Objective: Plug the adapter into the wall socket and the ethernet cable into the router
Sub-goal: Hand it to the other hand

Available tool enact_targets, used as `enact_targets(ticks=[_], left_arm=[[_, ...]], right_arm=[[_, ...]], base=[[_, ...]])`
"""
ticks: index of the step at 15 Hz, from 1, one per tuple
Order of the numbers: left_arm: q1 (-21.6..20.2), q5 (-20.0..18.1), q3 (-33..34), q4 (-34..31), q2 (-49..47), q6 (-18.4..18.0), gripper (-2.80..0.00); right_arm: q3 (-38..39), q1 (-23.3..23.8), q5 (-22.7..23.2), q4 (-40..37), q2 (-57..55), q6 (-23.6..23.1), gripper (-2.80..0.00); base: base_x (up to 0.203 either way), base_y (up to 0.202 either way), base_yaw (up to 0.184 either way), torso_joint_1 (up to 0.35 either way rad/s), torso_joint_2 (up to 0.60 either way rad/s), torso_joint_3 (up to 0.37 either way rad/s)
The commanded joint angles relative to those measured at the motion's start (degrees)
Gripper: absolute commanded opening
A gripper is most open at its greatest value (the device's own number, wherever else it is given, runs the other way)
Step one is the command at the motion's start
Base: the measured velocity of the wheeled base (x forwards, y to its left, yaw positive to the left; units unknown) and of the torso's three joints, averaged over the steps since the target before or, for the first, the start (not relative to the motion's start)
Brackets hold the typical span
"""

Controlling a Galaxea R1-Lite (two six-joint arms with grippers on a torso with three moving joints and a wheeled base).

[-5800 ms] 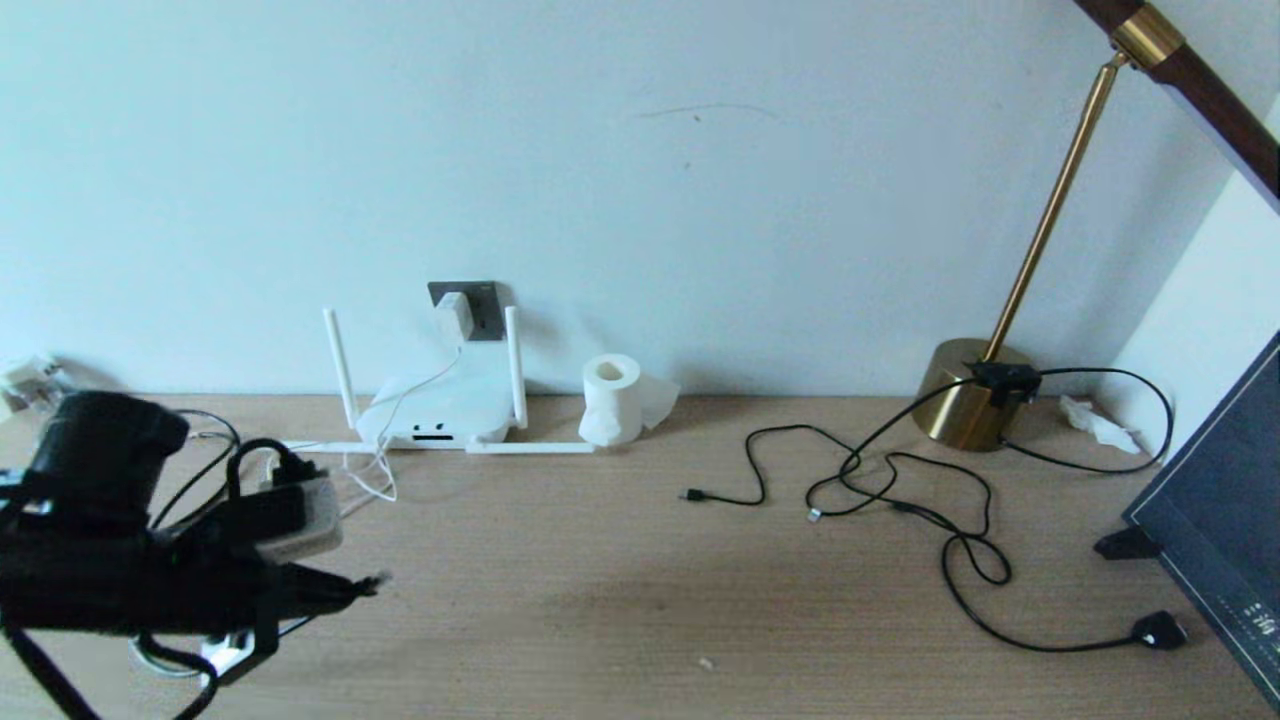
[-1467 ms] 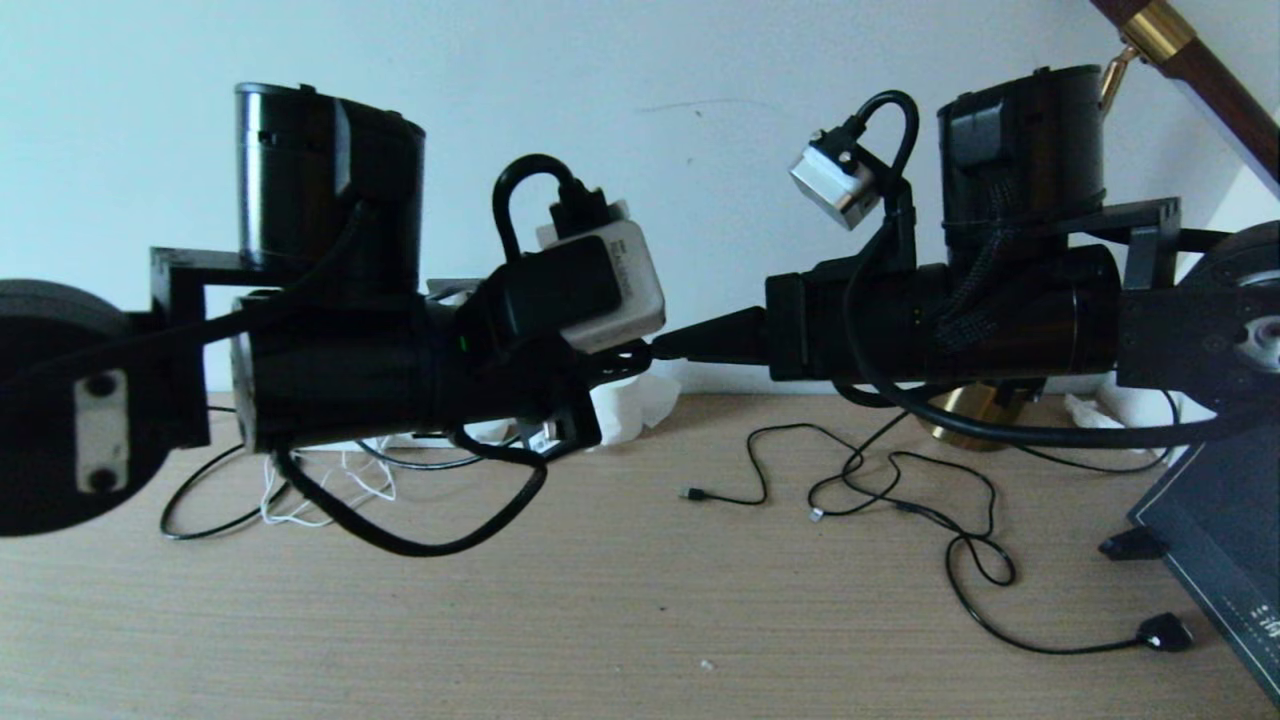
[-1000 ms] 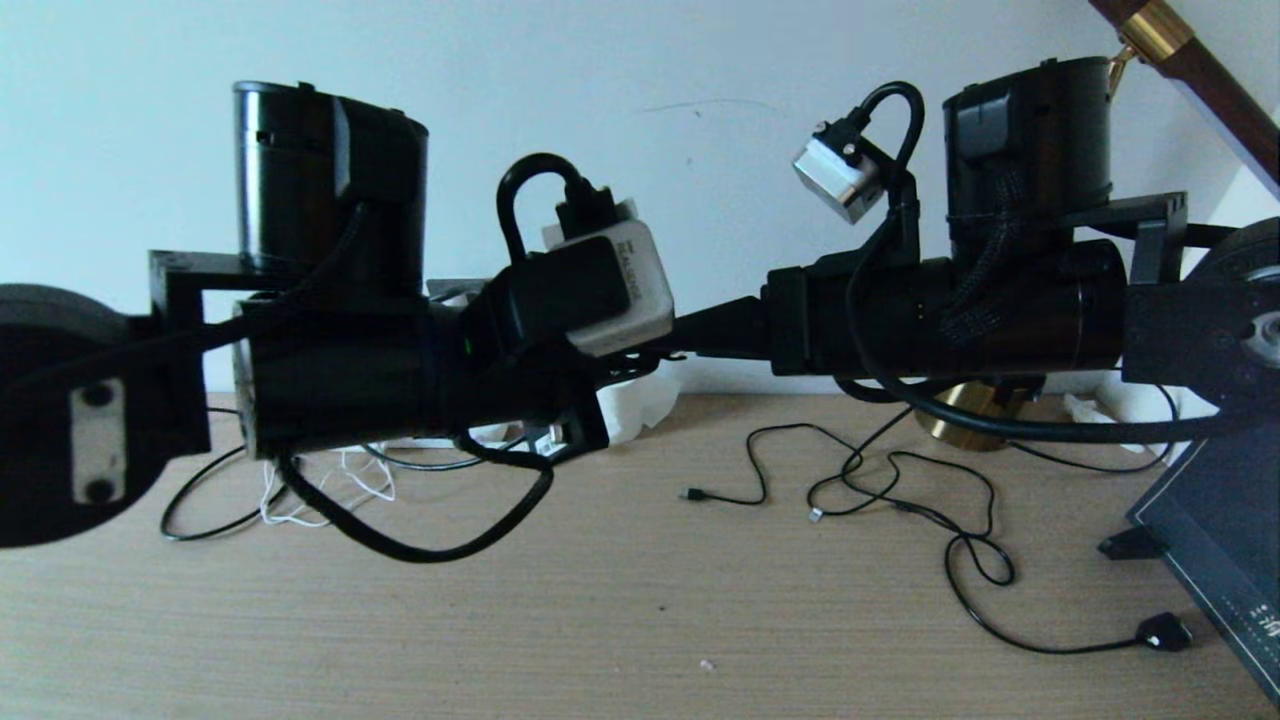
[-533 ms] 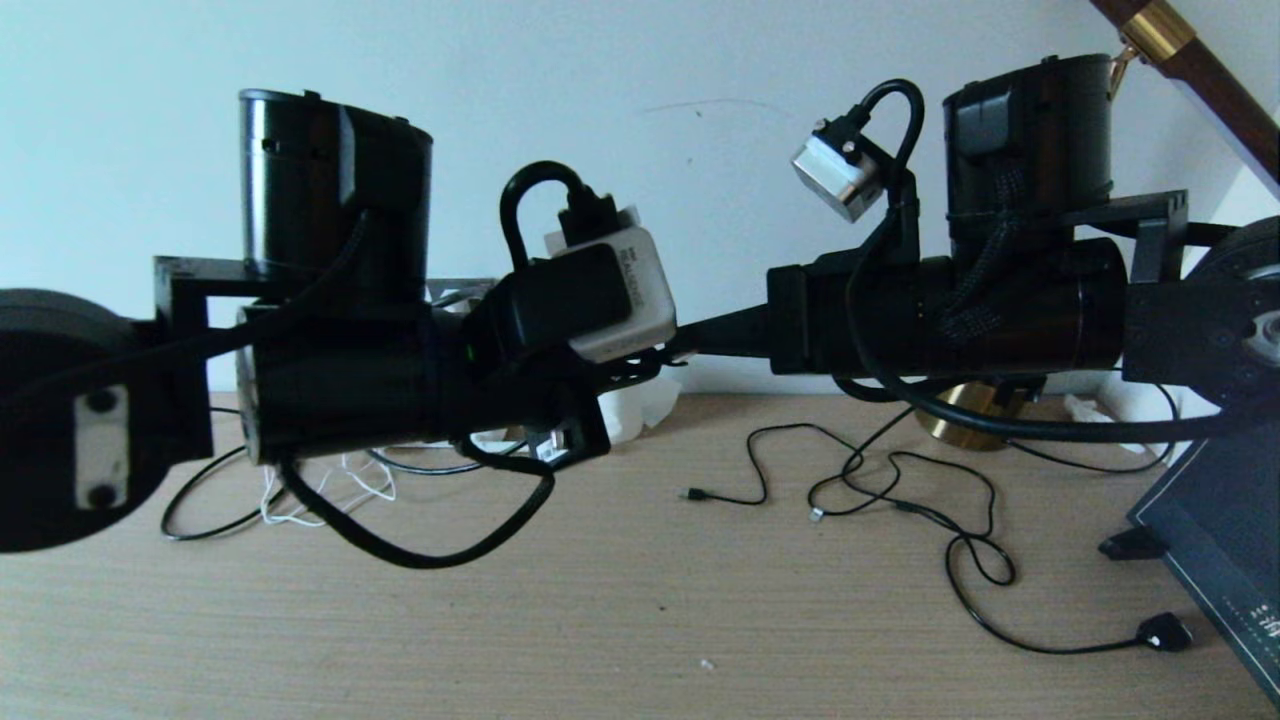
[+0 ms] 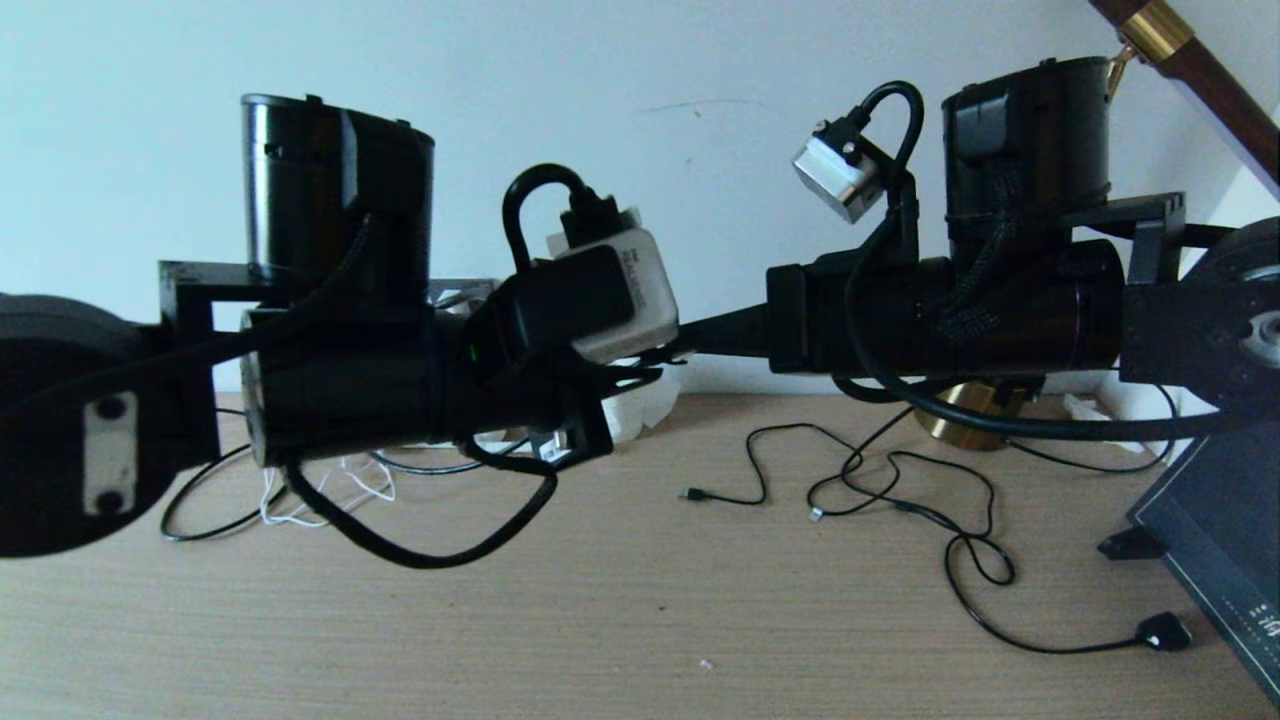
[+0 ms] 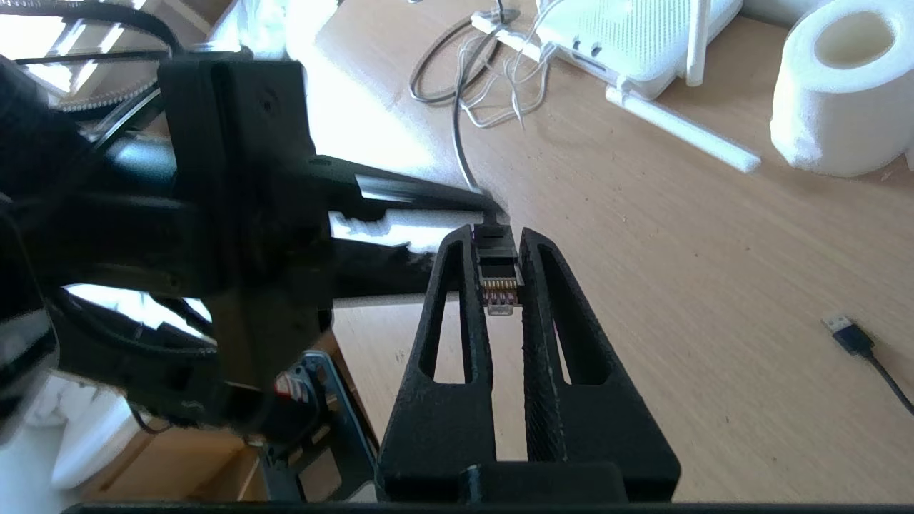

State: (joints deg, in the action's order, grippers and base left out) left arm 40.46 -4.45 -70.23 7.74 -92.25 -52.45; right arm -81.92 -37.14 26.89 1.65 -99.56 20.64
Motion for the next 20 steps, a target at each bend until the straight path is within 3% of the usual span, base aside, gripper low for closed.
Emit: enact_targets(ticks=[1, 6, 9, 13, 15, 17, 18, 20], left_arm=[[-0.03, -0.03, -0.08, 0.26, -0.21, -0.20, 0.00], [-0.13, 0.35, 3.01, 0.58, 3.16, -0.66, 0.00], [-0.54, 2.70, 8.10, 7.08, 4.85, -3.50, 0.00], [-2.00, 2.63, 8.19, 12.28, 3.78, -4.58, 0.00], [-4.33, 1.56, 8.19, 12.53, 3.63, -5.07, 0.00], [-6.21, -2.96, 8.46, 12.97, 3.72, -6.44, 0.00], [-7.10, -4.53, 8.60, 15.33, 3.67, -8.02, 0.00], [-7.89, -8.39, 9.55, 20.19, 3.49, -8.64, 0.00]], right_arm=[[0.01, -0.03, 0.24, -0.15, -0.11, 0.10, -2.80], [1.17, 0.05, -1.66, -0.20, 0.24, 2.71, -2.80], [0.00, 0.05, -7.41, -0.16, 0.10, 13.76, -2.80], [-7.16, 0.05, -7.40, -0.86, -1.75, 33.29, -2.80], [-12.01, 0.09, -3.18, -2.22, -4.08, 38.53, -2.80], [-17.44, 1.33, 3.69, -4.48, -6.57, 45.76, -2.80], [-19.56, 2.98, 7.28, -5.09, -8.01, 50.99, -2.80], [-20.47, 6.67, 14.90, -5.41, -9.69, 56.14, -2.80]], base=[[0.000, 0.000, 0.000, 0.000, 0.00, 0.000], [0.000, 0.000, 0.000, 0.000, 0.00, 0.000], [0.000, 0.000, 0.000, 0.000, 0.00, 0.000], [0.000, 0.000, 0.000, 0.000, 0.00, 0.000], [0.000, 0.000, 0.000, 0.000, 0.00, 0.000], [0.000, 0.000, 0.000, 0.000, 0.00, 0.000], [0.000, 0.000, 0.000, 0.000, 0.00, 0.000], [0.000, 0.000, 0.000, 0.000, 0.00, 0.000]])
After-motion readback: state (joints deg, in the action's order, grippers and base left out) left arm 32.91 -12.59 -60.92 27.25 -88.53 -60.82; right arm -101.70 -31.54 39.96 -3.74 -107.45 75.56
